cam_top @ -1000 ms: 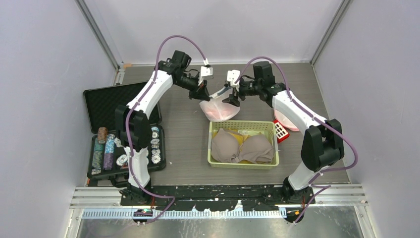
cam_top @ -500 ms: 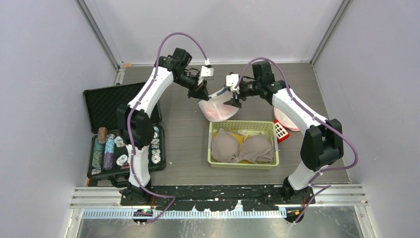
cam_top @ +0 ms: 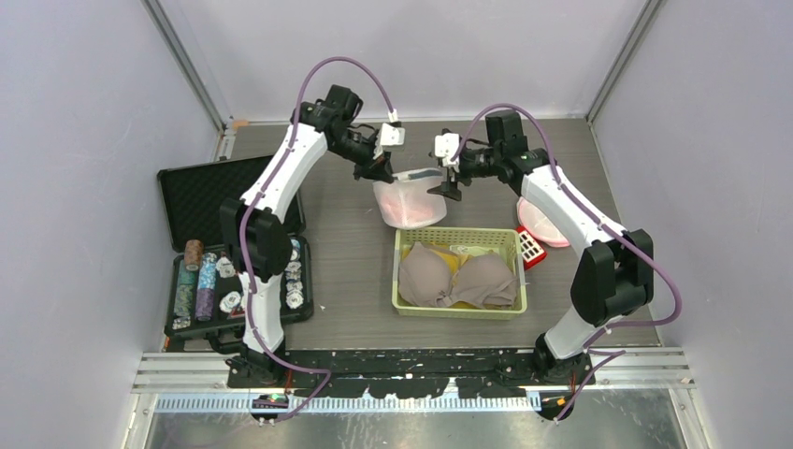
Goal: Unzip the laundry bag and remove the bra
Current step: Unzip the laundry bag at the center of the board.
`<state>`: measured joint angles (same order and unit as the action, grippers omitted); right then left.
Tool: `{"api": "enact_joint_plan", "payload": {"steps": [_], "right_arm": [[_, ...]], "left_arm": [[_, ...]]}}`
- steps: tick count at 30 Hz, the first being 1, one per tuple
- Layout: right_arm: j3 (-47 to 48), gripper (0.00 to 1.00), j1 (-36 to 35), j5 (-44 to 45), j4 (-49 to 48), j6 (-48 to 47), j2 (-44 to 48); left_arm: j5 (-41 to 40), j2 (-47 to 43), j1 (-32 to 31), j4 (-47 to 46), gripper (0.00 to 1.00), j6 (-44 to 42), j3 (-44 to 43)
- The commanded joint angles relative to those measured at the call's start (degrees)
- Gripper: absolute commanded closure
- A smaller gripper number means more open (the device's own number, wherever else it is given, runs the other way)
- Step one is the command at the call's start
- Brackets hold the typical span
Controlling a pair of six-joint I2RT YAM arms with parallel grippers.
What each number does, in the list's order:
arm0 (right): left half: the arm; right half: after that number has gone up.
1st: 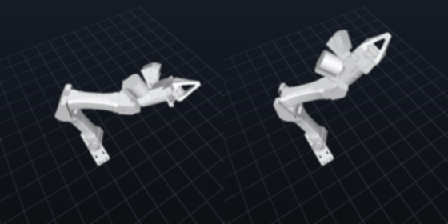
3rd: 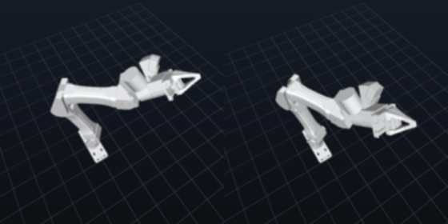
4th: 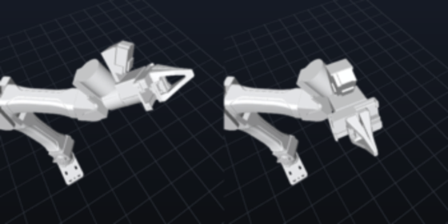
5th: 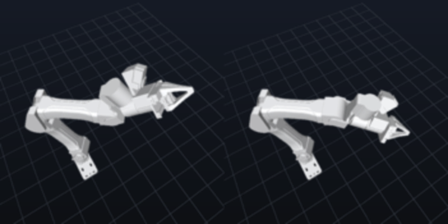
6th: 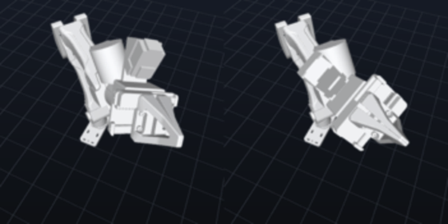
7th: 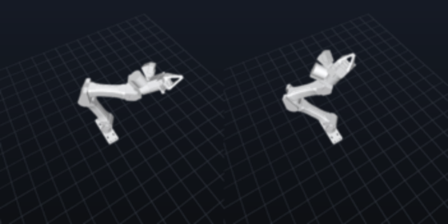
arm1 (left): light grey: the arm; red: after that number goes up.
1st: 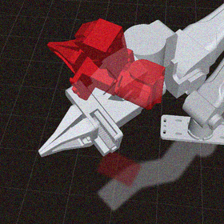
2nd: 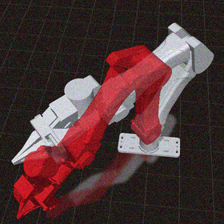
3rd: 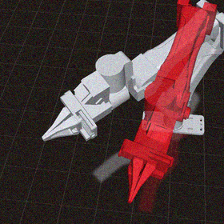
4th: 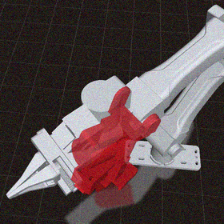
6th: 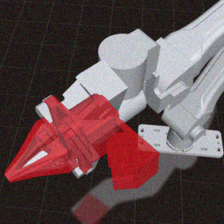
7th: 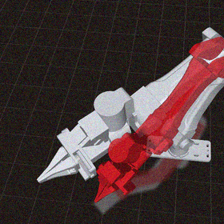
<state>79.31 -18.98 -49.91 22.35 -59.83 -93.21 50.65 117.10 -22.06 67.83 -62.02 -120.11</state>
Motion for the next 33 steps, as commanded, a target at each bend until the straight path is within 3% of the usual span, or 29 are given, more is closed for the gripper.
{"api": "enact_joint_plan", "payload": {"steps": [1, 10, 22, 24, 29, 33], "right_arm": [[3.03, 0.11, 0.1, -2.24, -2.25, -0.09, 2.44], [4.71, 0.07, -0.13, -3.28, -1.83, 0.34, 2.33], [5.16, 0.15, -3.0, -0.23, -1.84, -1.01, -2.37], [5.08, 0.22, -3.05, 0.31, -2.04, -1.14, -3.1], [4.28, 0.53, -3.44, 1.35, -4.48, -0.08, -4.07], [3.31, 0.64, -3.6, 1.59, -5.54, 1.62, -3.96]], "left_arm": [[0.75, 0.2, -0.43, -2.68, 1.0, -2.12, -2.72], [1.0, 2.51, -0.44, 0.75, 1.0, -4.55, -6.94], [5.23, 1.94, -0.48, 1.21, 1.0, -5.28, -7.0], [6.03, 1.77, -0.44, 1.48, 1.0, -5.4, -6.72], [8.42, 1.63, -0.37, 2.49, 1.0, -5.35, -6.6], [11.11, 1.67, 0.27, 2.28, 1.0, -2.47, -6.72]]}}
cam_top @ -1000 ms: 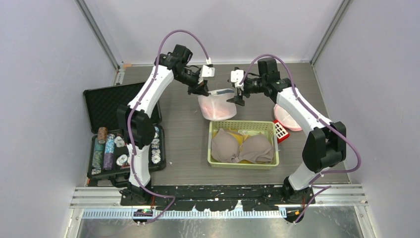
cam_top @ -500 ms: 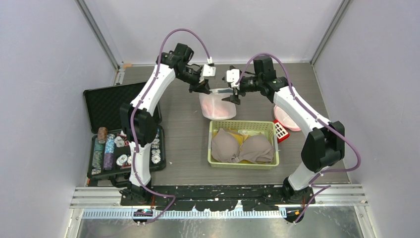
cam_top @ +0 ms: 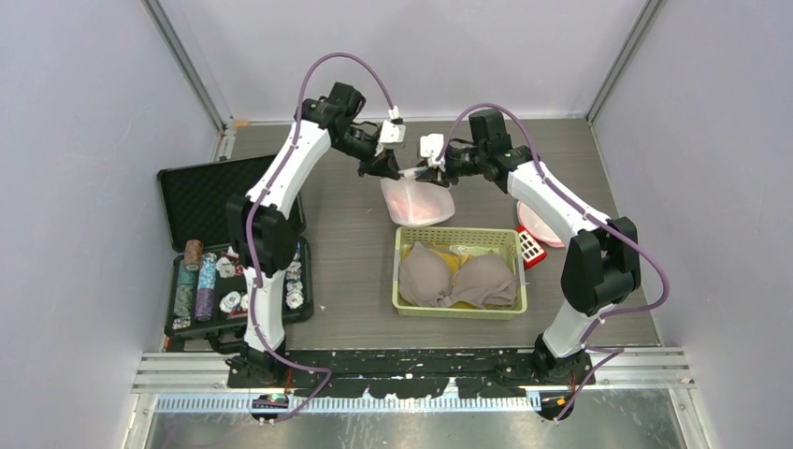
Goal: Unzip the laundry bag and remove the bra
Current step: Unzip the laundry bag at the center of the board.
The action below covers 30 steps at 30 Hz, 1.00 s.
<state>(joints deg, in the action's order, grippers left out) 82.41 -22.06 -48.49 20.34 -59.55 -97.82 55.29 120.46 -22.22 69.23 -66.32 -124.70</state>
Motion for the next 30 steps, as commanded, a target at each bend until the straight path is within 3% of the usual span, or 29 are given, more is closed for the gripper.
{"api": "enact_joint_plan", "payload": {"steps": [1, 3, 6, 9, 13, 16, 21, 30], "right_arm": [[0.1, 0.68, -0.52, 0.23, -3.32, 1.45, 0.82], [-0.37, 0.78, -0.46, -0.2, -3.33, 2.44, 1.25], [-0.08, 0.98, -0.13, -1.81, -3.22, 6.27, 1.85], [0.13, 0.99, 0.36, -3.2, -3.9, 12.71, 2.08], [0.06, 0.99, 0.77, -5.13, -4.19, 18.72, 2.1], [0.18, 0.99, 1.05, -6.6, -5.13, 23.45, 2.06], [1.11, 0.99, 1.28, -8.54, -4.61, 27.99, 1.5], [0.66, 0.99, 1.33, -8.82, -2.06, 26.36, 2.26]], "left_arm": [[7.17, -1.64, 0.74, 0.73, 1.0, 2.93, -2.12], [8.12, -1.72, 1.3, 0.33, 0.96, 5.28, -1.85], [9.49, -3.22, 2.46, -4.09, 0.75, 11.99, 0.97], [10.75, -6.94, 3.85, -16.91, 0.65, 25.08, 9.44], [9.09, -14.7, 4.75, -41.99, 0.58, 42.04, 25.45], [6.67, -18.6, 4.77, -54.66, 0.56, 46.87, 33.99], [7.31, -17.84, 4.82, -55.29, 0.61, 51.03, 33.55], [8.48, -18.36, 4.84, -59.19, 0.61, 56.9, 34.53]]}}
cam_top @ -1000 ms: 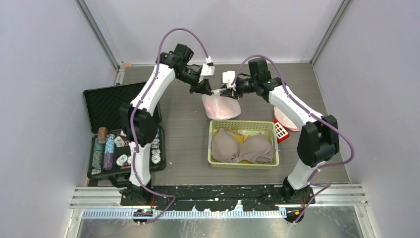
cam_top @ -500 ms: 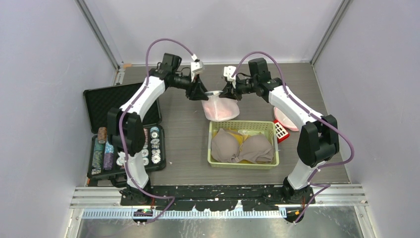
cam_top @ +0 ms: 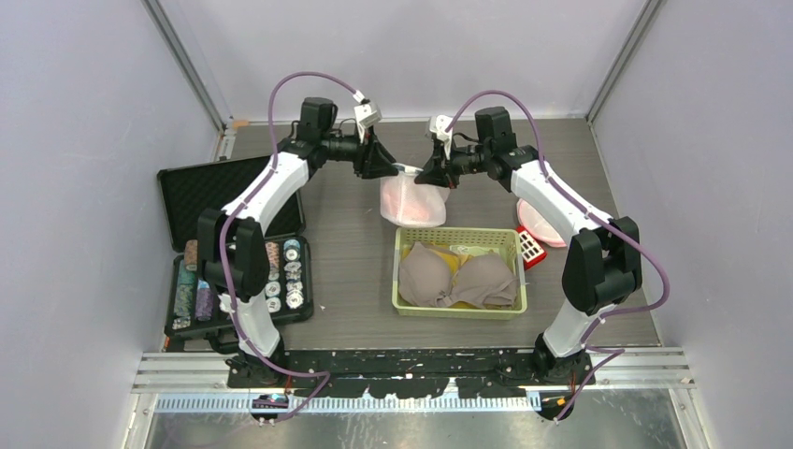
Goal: Unzip the laundry bag and remove the bra
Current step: Unzip the laundry bag at the center of the board.
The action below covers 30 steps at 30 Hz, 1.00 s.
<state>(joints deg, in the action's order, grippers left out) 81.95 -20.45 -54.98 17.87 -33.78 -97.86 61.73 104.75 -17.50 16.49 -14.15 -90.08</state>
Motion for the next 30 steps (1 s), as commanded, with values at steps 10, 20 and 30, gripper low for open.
{"api": "enact_joint_plan", "payload": {"steps": [10, 20, 30], "right_arm": [[1.43, 0.99, 0.3, -2.36, 1.13, 0.98, 2.41], [1.7, 0.99, 0.31, -3.38, 1.33, 1.17, 2.57], [1.87, 0.99, 0.26, -3.85, 2.8, 0.17, 2.82]], "left_arm": [[6.87, -4.1, 0.03, -2.03, 0.52, 2.11, 0.0], [1.17, -3.24, -1.7, -3.52, 0.66, 3.43, -0.21], [-2.55, -3.77, -4.91, -9.07, 0.81, 8.14, 1.44]]}}
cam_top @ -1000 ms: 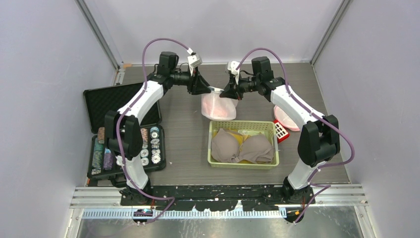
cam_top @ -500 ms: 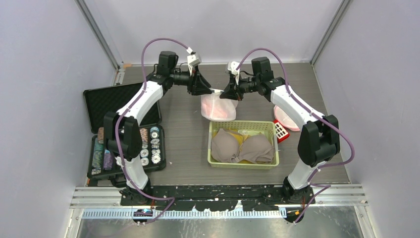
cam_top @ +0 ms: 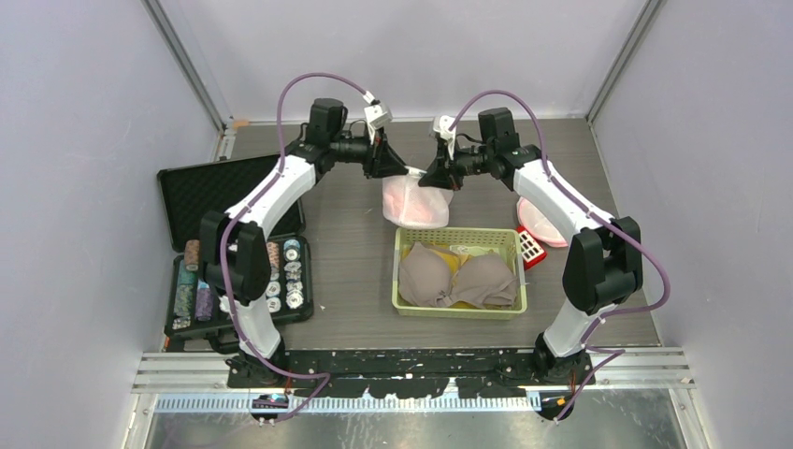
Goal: Unzip the laundry bag and remove the bra
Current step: Unzip the laundry bag at the center of the board.
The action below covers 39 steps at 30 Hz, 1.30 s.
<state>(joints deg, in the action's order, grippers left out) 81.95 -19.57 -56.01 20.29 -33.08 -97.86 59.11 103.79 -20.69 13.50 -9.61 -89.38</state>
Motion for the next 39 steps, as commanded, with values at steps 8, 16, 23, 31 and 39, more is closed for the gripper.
{"api": "enact_joint_plan", "payload": {"steps": [8, 16, 23, 31, 39], "right_arm": [[3.55, 1.0, -0.59, -2.96, 1.02, -0.1, 1.52], [3.59, 0.99, -0.32, -3.36, -1.35, 2.12, 1.49], [3.66, 0.99, -0.19, -3.55, -4.52, 6.07, 0.72], [3.25, 0.99, -0.29, -4.27, -4.96, 6.85, 0.72], [3.03, 0.99, -0.77, -4.2, -7.96, 9.2, 0.43]], "left_arm": [[4.82, -2.35, -4.69, -6.82, 0.76, 3.54, 0.19], [6.04, -0.82, -5.45, -5.9, 0.78, 3.62, -0.61], [8.66, 0.42, -7.26, -7.45, 0.76, 4.6, -1.04], [7.79, 2.25, -7.85, -17.09, 0.8, 13.62, -0.83], [8.65, 4.3, -9.1, -23.02, 0.78, 17.78, -1.23]]}}
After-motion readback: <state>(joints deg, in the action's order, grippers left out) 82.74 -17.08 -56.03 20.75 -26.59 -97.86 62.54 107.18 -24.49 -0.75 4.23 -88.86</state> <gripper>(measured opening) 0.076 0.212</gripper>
